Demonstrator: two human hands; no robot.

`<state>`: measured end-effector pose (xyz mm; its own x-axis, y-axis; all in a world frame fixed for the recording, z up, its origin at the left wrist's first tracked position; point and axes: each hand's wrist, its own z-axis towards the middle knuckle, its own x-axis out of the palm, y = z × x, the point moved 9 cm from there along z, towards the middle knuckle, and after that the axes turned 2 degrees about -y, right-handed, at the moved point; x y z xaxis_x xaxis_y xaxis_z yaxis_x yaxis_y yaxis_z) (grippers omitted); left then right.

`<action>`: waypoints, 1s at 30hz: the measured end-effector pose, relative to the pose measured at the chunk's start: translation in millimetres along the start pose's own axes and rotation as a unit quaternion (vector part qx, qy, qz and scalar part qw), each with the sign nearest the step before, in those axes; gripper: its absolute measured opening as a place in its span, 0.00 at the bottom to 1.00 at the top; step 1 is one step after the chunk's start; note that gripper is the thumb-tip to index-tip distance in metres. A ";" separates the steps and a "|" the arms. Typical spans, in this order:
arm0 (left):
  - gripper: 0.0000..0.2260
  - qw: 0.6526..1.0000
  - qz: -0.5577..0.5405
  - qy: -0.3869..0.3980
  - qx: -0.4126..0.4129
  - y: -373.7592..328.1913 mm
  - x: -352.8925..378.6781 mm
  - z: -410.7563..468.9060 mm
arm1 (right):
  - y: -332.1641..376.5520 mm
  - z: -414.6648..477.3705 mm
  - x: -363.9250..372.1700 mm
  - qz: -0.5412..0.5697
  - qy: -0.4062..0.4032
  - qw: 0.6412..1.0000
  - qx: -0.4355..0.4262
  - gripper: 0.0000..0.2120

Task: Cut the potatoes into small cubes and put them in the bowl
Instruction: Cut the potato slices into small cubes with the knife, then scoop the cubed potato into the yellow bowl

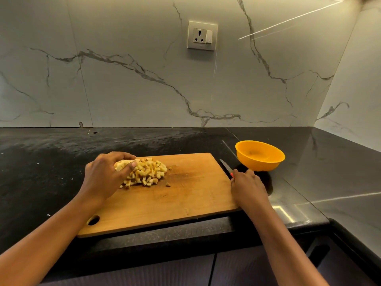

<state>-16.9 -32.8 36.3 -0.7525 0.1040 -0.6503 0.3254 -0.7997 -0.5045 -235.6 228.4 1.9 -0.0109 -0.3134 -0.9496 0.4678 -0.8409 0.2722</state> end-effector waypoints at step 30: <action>0.30 0.944 -0.265 0.064 -0.187 15.8 32.0 7.7 | 189.0 1.9 37.3 0.339 0.144 0.905 -0.214 0.16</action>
<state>-40.1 -46.7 11.9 -0.7989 0.5200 -0.3023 0.1209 -0.3535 -0.9276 -149.3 56.9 18.2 0.6089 -0.5131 -0.6050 0.5806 -0.2314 0.7806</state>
